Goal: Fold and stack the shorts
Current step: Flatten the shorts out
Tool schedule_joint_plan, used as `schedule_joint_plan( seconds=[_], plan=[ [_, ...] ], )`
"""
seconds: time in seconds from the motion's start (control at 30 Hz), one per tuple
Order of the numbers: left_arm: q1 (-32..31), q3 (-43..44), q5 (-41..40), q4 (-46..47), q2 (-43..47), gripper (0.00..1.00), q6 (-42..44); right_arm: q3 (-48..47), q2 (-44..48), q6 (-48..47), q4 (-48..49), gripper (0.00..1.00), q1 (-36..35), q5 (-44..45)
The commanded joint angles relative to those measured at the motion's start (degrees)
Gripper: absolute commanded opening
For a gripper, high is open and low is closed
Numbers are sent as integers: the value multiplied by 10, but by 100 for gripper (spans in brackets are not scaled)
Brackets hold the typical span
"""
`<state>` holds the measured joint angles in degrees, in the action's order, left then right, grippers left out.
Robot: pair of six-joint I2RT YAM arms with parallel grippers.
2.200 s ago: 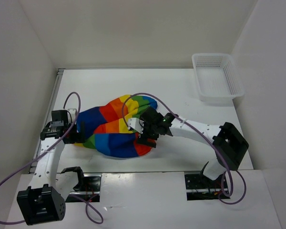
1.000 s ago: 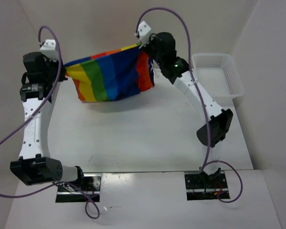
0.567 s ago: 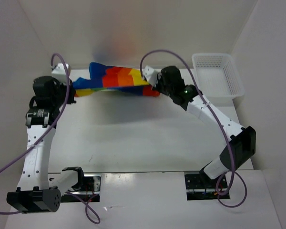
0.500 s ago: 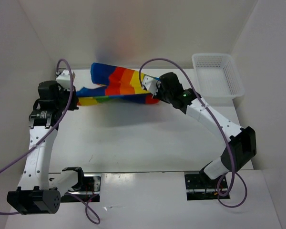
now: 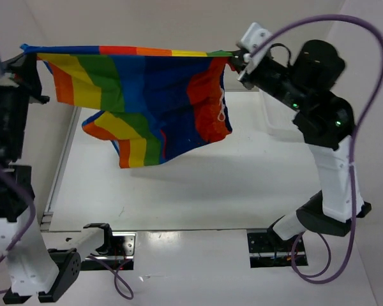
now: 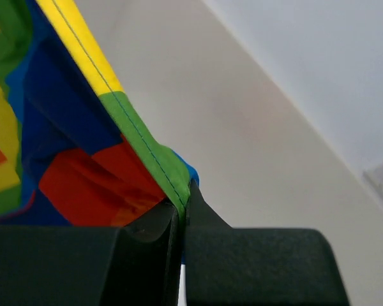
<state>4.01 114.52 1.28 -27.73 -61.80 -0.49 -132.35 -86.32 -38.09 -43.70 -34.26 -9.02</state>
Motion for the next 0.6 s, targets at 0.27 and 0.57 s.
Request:
schedule_joint_plan(
  seconds=[0.27,0.57],
  plan=[
    [12,56,-37,38,-31,0,5,-54,44,122,-97,0,14,-70],
    [12,-5,19,40,-229,0,5,122,-72,171,73,0,96,47]
  ],
)
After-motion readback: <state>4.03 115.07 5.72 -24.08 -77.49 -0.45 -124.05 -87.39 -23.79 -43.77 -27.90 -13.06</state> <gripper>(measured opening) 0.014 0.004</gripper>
